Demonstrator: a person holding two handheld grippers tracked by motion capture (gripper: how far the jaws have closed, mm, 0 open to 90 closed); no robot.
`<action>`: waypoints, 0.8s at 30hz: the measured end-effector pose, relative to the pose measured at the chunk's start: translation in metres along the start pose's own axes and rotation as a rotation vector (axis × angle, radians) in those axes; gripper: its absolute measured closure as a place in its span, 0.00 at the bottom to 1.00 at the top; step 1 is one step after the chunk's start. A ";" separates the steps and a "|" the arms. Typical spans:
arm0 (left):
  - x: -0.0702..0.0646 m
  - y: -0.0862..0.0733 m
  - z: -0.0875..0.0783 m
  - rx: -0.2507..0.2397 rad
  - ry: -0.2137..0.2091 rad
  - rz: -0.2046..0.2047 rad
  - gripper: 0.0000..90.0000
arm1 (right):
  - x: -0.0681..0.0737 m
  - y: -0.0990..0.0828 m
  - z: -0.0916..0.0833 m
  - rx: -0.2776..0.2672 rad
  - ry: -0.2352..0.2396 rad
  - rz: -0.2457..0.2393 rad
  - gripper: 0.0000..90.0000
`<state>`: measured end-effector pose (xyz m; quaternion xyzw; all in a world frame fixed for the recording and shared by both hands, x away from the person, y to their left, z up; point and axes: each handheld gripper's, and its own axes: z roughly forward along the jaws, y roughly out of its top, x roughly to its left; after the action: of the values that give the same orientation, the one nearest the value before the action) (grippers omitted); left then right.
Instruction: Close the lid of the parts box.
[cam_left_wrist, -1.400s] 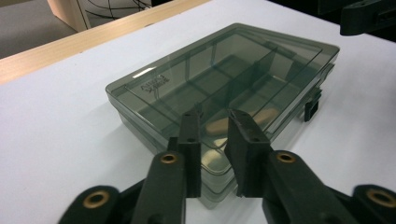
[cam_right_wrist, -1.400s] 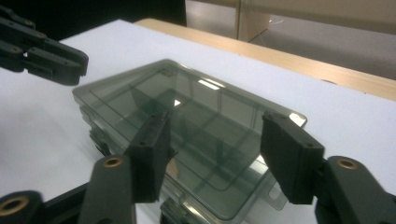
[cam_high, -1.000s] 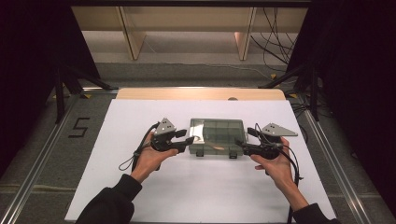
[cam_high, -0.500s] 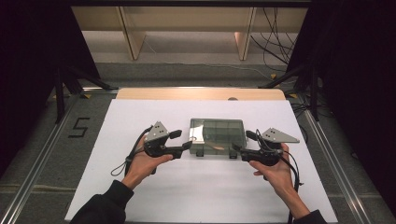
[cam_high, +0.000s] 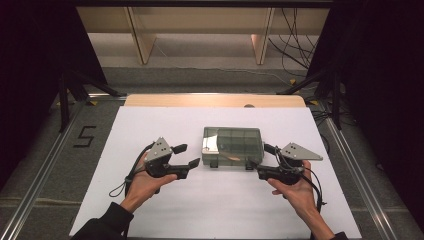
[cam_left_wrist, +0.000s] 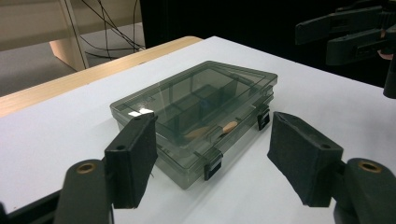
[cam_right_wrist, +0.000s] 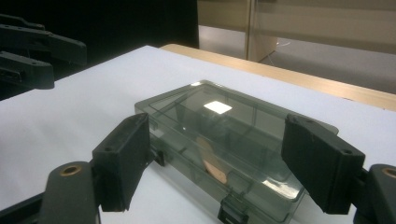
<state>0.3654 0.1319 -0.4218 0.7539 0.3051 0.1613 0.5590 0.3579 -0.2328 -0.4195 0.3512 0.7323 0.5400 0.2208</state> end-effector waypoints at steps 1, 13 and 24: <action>0.000 0.000 -0.001 -0.002 0.001 -0.001 0.35 | 0.000 0.000 -0.001 0.008 0.001 0.003 0.28; -0.005 -0.006 -0.015 -0.027 -0.004 -0.004 0.32 | 0.008 -0.004 -0.006 -0.001 0.028 0.044 0.25; -0.007 -0.008 -0.024 -0.049 -0.001 -0.003 0.28 | 0.013 -0.006 -0.012 -0.009 0.032 0.063 0.22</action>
<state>0.3435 0.1472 -0.4212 0.7396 0.3020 0.1672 0.5778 0.3392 -0.2320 -0.4210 0.3643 0.7221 0.5554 0.1936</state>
